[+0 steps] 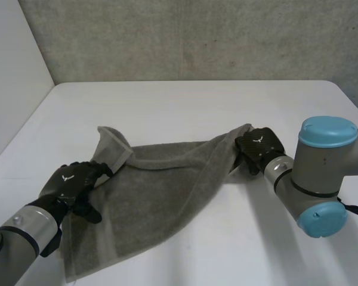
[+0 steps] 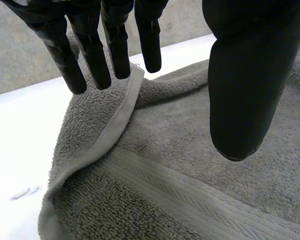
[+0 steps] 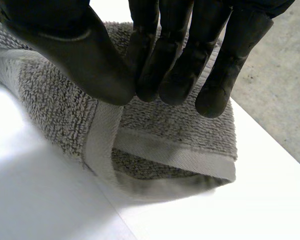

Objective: Fold the towel.

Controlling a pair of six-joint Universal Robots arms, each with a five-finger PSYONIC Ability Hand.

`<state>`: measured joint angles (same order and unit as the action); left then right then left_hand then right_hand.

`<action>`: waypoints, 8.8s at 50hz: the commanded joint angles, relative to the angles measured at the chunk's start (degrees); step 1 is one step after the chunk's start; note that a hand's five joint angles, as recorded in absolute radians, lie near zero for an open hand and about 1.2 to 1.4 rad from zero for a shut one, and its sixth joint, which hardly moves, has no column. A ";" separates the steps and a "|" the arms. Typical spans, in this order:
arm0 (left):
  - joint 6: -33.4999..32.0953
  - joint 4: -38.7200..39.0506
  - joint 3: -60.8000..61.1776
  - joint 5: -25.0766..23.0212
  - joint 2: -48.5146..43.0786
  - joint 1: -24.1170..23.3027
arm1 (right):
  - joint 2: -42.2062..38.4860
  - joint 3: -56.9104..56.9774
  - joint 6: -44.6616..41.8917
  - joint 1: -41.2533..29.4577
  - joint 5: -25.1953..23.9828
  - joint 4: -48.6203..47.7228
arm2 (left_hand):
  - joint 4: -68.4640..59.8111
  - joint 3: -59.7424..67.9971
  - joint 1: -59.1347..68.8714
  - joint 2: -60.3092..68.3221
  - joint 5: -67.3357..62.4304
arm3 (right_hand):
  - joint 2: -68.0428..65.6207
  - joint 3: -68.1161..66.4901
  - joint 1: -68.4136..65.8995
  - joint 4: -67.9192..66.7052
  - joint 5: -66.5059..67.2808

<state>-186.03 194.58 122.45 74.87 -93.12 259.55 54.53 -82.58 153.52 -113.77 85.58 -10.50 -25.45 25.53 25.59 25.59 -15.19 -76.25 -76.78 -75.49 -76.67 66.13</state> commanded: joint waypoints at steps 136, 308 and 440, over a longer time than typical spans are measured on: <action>-10.22 7.74 -3.53 3.88 -4.18 2.01 | 5.15 -14.54 3.81 5.84 -7.10 -0.66 | -54.55 54.47 54.41 54.41 -54.81 | 41.28 41.80 40.51 41.69 -41.16; 1.73 -3.77 -22.16 7.74 -0.58 -9.85 | 11.48 11.39 -10.52 22.98 -31.71 45.22 | -54.55 54.47 54.41 54.41 -54.81 | 66.25 66.78 65.49 66.67 -66.13; 3.75 -1.30 -24.00 8.01 4.26 -5.89 | 9.46 -10.13 11.10 6.80 -12.98 10.59 | -54.55 54.47 54.41 54.41 -54.81 | 66.25 66.78 65.49 66.67 -66.13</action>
<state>-182.59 197.03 102.91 82.74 -88.77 254.87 64.02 -89.07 162.53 -107.83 75.00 -0.23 -69.89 69.75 68.70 69.80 -58.71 -14.39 -13.82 -13.39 -14.69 3.63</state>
